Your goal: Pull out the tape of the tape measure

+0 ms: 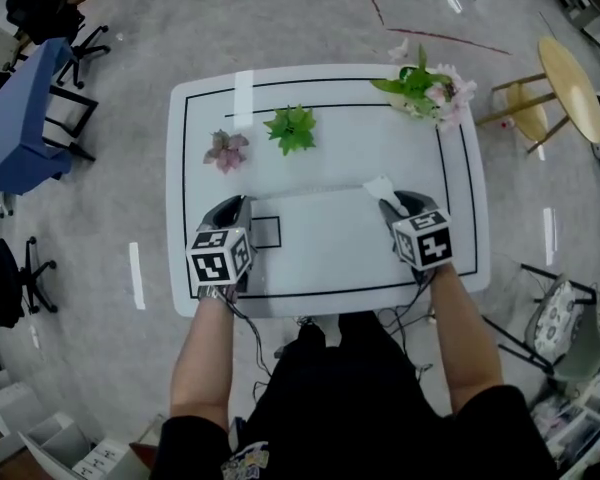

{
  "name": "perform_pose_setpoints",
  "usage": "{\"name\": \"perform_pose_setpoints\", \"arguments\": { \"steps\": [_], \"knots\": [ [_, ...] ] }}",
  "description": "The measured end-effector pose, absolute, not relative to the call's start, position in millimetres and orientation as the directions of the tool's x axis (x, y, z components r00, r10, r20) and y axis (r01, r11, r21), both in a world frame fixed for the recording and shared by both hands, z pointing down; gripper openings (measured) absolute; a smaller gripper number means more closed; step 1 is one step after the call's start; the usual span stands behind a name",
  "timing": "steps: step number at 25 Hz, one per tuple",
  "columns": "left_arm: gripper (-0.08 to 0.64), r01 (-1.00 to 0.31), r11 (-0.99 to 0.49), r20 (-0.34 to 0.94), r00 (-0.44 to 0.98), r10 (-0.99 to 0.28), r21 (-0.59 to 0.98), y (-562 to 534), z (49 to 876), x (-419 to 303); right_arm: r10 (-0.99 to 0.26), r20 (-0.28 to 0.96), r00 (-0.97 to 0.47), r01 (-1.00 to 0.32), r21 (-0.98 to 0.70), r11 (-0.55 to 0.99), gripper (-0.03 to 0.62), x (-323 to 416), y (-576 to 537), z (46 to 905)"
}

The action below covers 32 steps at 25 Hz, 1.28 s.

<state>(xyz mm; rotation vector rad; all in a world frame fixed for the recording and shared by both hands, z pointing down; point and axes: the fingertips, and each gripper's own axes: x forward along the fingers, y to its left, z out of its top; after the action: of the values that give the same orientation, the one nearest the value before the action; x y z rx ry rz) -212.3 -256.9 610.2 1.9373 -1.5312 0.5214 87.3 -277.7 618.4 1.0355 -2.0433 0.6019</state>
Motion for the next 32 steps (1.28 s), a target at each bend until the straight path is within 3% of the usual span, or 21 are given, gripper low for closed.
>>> {"name": "perform_pose_setpoints", "arguments": {
  "steps": [32],
  "knots": [
    [0.035, -0.981, -0.134, 0.684, 0.196, -0.703, 0.143, -258, 652, -218, -0.48, 0.8, -0.361, -0.811, -0.015, 0.585, 0.135, 83, -267, 661]
  ]
}}
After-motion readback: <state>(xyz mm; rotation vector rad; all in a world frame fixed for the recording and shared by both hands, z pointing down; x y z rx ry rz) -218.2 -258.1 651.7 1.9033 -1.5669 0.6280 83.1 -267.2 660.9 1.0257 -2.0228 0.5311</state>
